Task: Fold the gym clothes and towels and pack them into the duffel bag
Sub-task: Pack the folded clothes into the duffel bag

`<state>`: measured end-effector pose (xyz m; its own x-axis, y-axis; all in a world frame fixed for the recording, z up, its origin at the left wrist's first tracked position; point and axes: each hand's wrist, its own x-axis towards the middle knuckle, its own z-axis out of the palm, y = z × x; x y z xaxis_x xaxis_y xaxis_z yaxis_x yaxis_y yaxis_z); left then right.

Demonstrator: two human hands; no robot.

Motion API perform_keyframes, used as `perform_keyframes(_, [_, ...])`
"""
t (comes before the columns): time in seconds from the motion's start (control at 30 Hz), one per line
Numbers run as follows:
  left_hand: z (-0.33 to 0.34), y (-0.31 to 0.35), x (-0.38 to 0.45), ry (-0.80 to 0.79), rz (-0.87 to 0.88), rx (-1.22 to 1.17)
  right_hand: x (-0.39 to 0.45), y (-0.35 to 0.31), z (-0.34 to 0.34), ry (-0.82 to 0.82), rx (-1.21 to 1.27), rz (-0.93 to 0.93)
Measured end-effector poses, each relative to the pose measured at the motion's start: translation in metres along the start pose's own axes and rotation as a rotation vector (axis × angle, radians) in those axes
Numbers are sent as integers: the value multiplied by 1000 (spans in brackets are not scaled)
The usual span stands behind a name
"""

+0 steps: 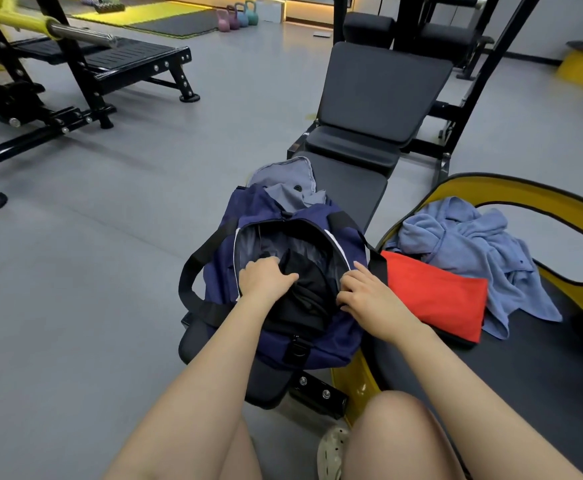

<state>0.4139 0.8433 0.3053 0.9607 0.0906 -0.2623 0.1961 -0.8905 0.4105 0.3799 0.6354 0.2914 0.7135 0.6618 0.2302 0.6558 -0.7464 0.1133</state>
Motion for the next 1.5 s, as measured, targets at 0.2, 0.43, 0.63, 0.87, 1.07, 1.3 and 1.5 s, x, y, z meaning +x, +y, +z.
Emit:
perform_keyframes(0.2, [-2, 32, -5, 164, 126, -199, -9, 3, -7, 34, 152, 39])
perform_keyframes(0.43, [-1, 16, -9, 72, 236, -417, -22, 7, -7, 84, 181, 103])
perform_keyframes(0.63, [0, -50, -27, 292, 28, -358, -6, -16, -16, 337, 207, 303])
perform_keyframes(0.87, [9, -63, -30, 128, 54, -530, 65, -72, -11, 97, 261, 163])
perform_keyframes(1.07, [5, -69, -36, 53, 79, -567, 103, -83, 33, -526, 281, 504])
perform_keyframes(1.3, [3, -78, -34, 36, 92, -518, 99, -86, 55, -442, 245, 512])
perform_keyframes(1.5, [-1, -78, -35, 30, 74, -518, 105, -80, 37, -50, 459, 730])
